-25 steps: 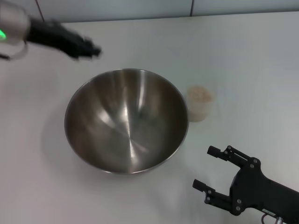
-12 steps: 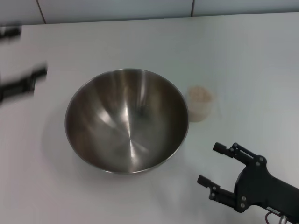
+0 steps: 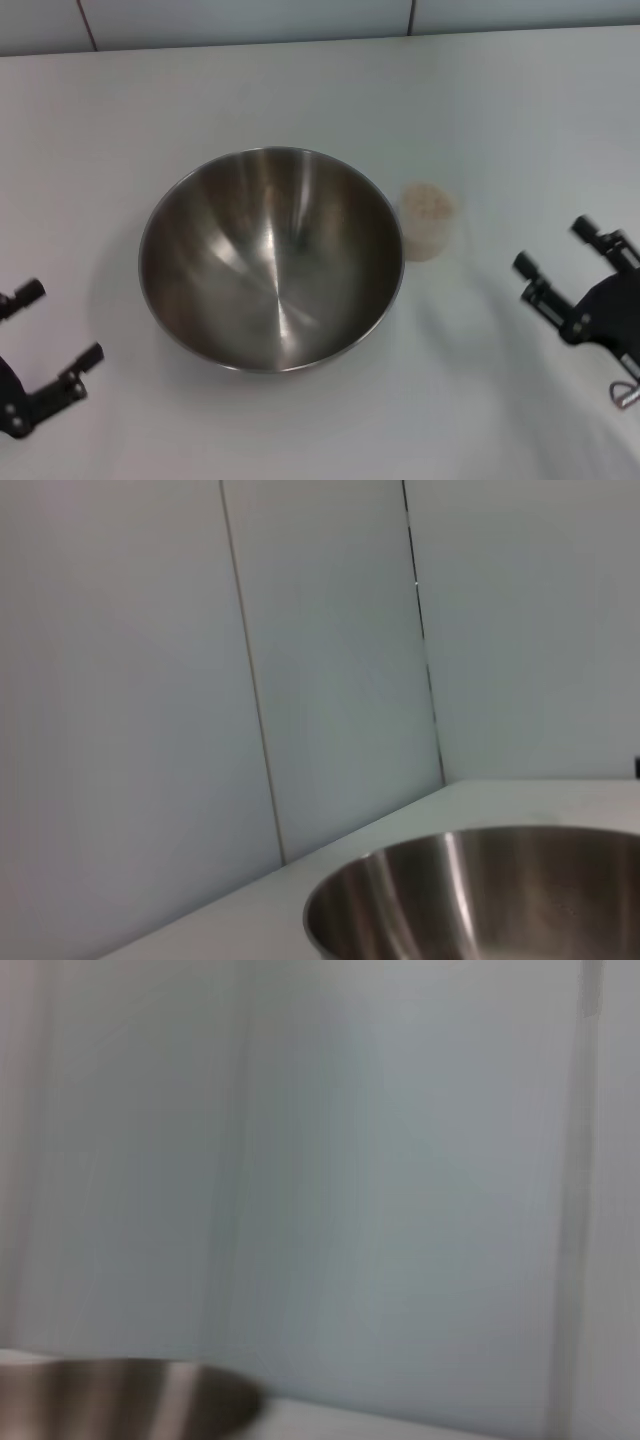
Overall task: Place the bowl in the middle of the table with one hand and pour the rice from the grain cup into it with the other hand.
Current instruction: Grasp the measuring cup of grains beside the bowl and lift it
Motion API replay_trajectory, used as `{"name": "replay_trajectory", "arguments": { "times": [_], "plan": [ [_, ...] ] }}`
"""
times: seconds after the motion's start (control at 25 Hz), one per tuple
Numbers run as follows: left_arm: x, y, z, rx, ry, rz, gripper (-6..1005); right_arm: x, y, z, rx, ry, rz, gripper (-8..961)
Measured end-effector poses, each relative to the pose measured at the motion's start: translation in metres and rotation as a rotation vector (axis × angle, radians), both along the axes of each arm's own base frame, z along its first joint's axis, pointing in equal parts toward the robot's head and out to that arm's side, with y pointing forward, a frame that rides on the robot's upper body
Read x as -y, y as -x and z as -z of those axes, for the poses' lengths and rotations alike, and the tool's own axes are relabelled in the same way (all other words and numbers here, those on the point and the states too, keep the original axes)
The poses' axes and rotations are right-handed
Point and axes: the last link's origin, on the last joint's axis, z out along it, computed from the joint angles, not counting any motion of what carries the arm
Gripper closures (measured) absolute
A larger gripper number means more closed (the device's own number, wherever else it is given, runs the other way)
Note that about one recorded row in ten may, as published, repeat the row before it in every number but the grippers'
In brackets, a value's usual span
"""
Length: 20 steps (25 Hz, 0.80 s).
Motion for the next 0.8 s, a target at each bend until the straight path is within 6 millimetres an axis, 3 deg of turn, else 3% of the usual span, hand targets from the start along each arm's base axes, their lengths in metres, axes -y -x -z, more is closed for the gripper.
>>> {"name": "replay_trajectory", "arguments": {
  "times": [0.24, 0.36, 0.8],
  "plan": [
    [0.012, 0.007, 0.020, 0.012, -0.002, -0.043, 140, -0.016, 0.000, 0.011, 0.083, -0.115, 0.126, 186],
    [0.013, 0.008, 0.021, 0.016, 0.000, -0.049, 140, -0.030, 0.003, 0.018, 0.106, -0.113, 0.160, 186],
    [0.012, 0.008, 0.023, 0.022, 0.012, -0.055, 140, -0.046, 0.009, 0.029, 0.127, -0.054, 0.155, 186]
  ]
}}
